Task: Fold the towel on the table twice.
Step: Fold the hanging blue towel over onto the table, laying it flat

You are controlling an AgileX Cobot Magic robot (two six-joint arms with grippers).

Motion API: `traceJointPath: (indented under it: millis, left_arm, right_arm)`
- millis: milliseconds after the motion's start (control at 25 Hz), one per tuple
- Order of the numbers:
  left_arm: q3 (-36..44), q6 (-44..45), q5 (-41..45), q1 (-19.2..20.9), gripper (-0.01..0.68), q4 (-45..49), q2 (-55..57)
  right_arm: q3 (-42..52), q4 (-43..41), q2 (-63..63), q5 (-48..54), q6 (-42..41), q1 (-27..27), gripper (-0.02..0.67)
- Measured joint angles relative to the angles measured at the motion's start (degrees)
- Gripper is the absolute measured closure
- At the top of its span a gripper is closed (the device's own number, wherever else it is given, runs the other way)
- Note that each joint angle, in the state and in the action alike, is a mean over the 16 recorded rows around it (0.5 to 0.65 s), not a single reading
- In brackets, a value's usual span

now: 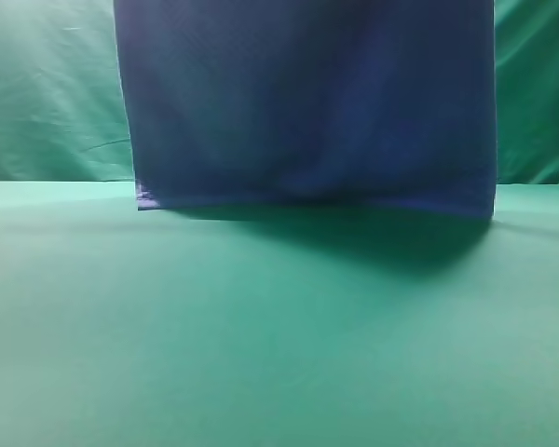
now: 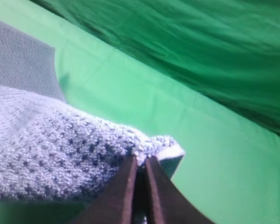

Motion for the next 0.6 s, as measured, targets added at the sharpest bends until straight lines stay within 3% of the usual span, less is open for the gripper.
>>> traceJointPath:
  millis: [600]
  left_arm:
    - [32.11, 0.41, -6.88, 0.00, 0.673, -4.43, -19.25]
  right_arm:
    - [23.73, 0.28, -16.05, -3.67, 0.18, 0.00, 0.649]
